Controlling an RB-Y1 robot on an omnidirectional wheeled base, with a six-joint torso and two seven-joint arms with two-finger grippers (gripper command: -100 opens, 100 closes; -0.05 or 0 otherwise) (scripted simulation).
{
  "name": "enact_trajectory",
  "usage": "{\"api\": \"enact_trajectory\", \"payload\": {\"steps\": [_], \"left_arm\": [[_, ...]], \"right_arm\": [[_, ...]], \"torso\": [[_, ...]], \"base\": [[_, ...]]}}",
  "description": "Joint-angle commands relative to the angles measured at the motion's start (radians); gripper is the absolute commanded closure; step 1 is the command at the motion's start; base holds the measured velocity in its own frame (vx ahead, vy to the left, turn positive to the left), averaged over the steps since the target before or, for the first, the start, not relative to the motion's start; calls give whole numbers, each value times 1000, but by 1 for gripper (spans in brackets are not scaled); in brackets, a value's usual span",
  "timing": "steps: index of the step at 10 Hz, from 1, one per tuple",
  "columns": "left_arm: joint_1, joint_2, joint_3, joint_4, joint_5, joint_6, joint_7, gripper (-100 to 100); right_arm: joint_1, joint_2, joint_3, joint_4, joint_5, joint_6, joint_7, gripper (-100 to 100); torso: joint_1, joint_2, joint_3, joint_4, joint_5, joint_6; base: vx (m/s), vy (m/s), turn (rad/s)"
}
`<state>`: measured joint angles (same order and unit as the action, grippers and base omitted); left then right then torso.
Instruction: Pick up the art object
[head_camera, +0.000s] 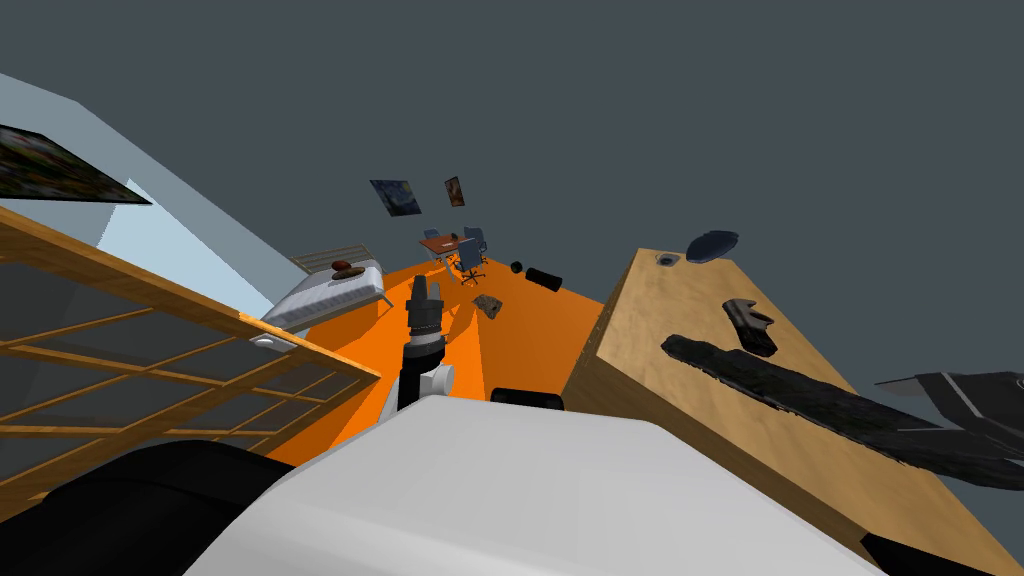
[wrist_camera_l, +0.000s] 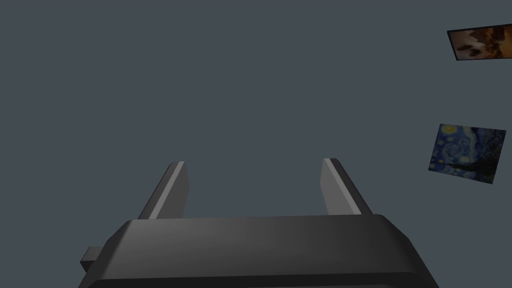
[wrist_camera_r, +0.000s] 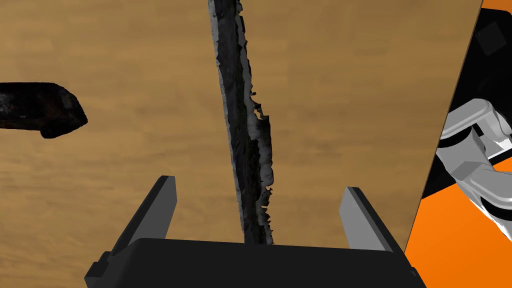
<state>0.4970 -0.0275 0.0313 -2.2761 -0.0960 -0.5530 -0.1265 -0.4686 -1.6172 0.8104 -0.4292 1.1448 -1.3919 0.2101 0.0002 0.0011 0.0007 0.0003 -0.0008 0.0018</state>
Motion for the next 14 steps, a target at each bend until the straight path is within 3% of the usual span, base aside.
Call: {"api": "enact_trajectory", "payload": {"steps": [1,3,4,5,9,10,11,12,13,14], "left_arm": [[0,0,0,0,0,0,0,0],[0,0,0,0,0,0,0,0],[0,0,0,0,0,0,0,0],[0,0,0,0,0,0,0,0],[0,0,0,0,0,0,0,0],[0,0,0,0,0,0,0,0],[0,0,0,0,0,0,0,0],[0,0,0,0,0,0,0,0],[0,0,0,0,0,0,0,0],[0,0,0,0,0,0,0,0]], "right_arm": [[17,27,0,6,-4,28,1,-100],[28,44,-1,10,-7,47,2,-100],[33,29,-3,-5,-13,40,-4,-100],[35,30,-3,-6,-13,43,-4,100],[34,29,-3,-6,-13,44,-3,100],[34,29,-3,-6,-13,43,-3,0],[8,13,0,3,-2,14,0,100],[0,0,0,0,0,0,0,100],[20,1,-3,-10,-11,15,0,100],[21,-1,-4,-12,-12,12,-1,0]], "torso": [[0,0,0,0,0,0],[-1,0,0,0,0,0],[-1,0,0,0,0,0],[0,0,0,0,0,0],[0,1,0,0,-1,1],[0,1,0,0,-1,1],[0,1,0,0,-1,1],[1,1,1,0,0,2],[2,1,1,0,0,2],[1,1,1,0,0,1]], "base": [[2,-8,16],[1,-4,5],[0,0,0],[0,0,0],[0,0,0],[0,0,0],[3,5,-22],[5,7,-21],[0,0,0],[0,0,0]]}}
